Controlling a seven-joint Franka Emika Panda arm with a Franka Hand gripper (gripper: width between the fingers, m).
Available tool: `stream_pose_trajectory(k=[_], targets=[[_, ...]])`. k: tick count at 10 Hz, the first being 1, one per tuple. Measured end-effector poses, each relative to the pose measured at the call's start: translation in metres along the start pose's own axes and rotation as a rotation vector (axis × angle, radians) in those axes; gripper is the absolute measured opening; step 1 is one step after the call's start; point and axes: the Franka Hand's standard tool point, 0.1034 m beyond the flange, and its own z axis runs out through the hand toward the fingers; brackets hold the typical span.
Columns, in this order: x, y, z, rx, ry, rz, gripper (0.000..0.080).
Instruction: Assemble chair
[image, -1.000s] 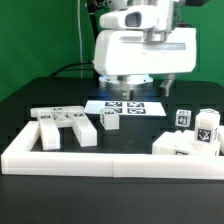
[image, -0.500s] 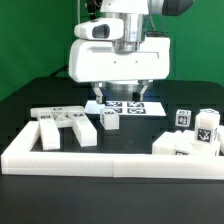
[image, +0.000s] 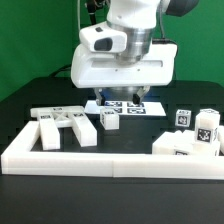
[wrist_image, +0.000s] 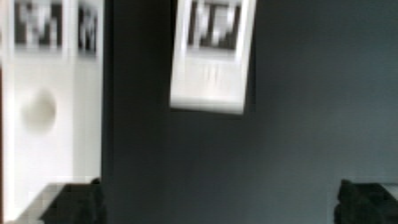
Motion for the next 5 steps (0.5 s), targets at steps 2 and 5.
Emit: stream_pose_trajectory(k=[2,5], targets=[[-0.0015,-0.0027,0.0017,0.023,-0.128,-0.003,0.0649],[-0.0006,-0.0050,0.0062,0.044,-0.289,-0.011,0.0649]])
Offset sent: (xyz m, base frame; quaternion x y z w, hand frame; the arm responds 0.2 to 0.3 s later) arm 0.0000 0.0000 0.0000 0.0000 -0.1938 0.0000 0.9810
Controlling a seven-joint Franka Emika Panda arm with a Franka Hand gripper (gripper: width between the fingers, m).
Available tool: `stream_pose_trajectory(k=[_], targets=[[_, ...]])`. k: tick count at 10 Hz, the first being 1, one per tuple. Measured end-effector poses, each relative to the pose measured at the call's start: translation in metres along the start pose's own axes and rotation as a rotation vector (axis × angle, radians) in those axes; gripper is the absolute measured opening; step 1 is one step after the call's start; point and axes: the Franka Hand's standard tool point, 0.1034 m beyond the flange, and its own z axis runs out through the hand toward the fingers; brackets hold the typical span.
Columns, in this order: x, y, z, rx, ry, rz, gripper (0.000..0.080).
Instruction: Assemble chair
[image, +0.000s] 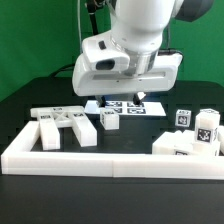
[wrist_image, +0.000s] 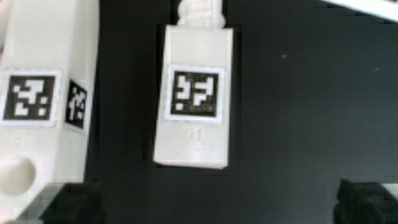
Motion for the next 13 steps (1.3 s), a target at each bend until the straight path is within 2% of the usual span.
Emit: stream_pose_trajectory(k=[2,3,4,5,6,13], targets=[[-0.005,0.004,0.017,0.028,-0.201,0.009,0.0649],[-0.004,0.003,0.020,0.030,-0.233,0.007,0.0649],[-0.011,0.000,0.023,0.048,-0.320,0.010,0.0649],[-0.006,0.002,0.027,0.053,-0.376,0.014,0.0649],[0.001,0.004,0.028,0.043,-0.348,0.012,0.0649],[0.006,0.006,0.046,0.037,-0.334,0.010,0.0649]])
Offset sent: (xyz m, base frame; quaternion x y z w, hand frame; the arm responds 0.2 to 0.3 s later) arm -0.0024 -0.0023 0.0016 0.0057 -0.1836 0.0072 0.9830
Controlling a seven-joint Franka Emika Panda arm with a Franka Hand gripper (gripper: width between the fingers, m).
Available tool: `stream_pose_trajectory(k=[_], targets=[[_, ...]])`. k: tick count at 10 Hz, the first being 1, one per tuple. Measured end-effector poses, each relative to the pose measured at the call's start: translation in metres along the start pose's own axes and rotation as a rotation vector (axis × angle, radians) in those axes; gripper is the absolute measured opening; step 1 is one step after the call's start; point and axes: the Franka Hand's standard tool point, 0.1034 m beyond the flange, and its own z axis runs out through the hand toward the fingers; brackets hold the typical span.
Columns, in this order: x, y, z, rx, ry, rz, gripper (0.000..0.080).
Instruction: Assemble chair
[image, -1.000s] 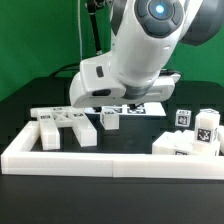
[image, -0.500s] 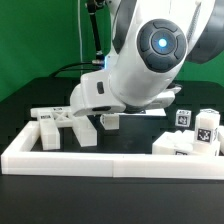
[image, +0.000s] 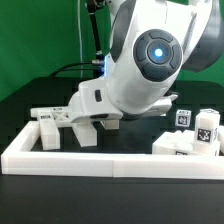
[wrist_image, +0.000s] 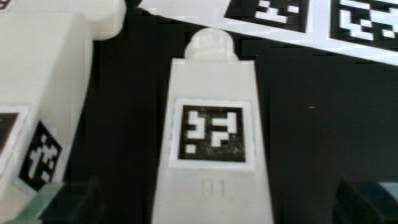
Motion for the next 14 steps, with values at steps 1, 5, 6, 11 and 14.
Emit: stream_pose_trajectory(k=[1,5,6,11,14], targets=[[0.001,-0.001,0.001,-0.002,0.003,0.001,0.0649],[0.001,-0.001,0.001,-0.003,0.005,0.006,0.0288],[0.002,-0.001,-0.002,-0.005,0.009,0.005,0.0288],[-0.020,-0.013,-0.057,-0.001,0.015,0.013,0.0290],[-0.018,-0.010,-0.066,-0.012,0.081,0.020,0.0291]])
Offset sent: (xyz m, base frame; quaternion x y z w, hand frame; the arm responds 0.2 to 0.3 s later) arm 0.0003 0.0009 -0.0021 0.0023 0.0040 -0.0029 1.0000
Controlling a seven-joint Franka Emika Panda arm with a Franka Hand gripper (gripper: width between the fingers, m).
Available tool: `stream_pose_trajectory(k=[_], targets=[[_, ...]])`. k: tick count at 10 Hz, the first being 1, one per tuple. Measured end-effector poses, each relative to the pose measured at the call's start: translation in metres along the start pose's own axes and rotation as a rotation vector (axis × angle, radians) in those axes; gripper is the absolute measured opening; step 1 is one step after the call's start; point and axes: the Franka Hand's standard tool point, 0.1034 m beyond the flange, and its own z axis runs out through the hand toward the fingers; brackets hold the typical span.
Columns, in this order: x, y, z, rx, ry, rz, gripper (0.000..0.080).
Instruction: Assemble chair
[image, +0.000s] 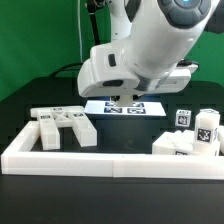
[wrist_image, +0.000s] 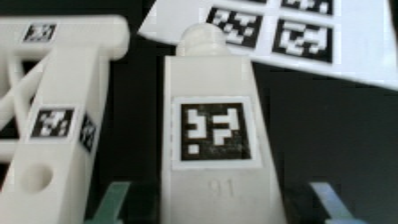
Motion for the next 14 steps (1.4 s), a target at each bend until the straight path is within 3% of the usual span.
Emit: stream_pose_trajectory(k=[1,3,6,7,11,14], targets=[[0.008,0.004,-0.006,-0.015,0.080,0.000,0.0291],[0.005,0.004,-0.016,-0.030,0.217,0.000,0.0291],[-0.002,0.001,-0.059,-0.033,0.341,0.017,0.0291],[0.001,0.002,-0.071,-0.045,0.403,0.019,0.0291],[0.008,0.008,-0.076,-0.082,0.694,0.029,0.0291],[0.014,-0.009,-0.101,-0.048,0.885,0.065,0.0291]])
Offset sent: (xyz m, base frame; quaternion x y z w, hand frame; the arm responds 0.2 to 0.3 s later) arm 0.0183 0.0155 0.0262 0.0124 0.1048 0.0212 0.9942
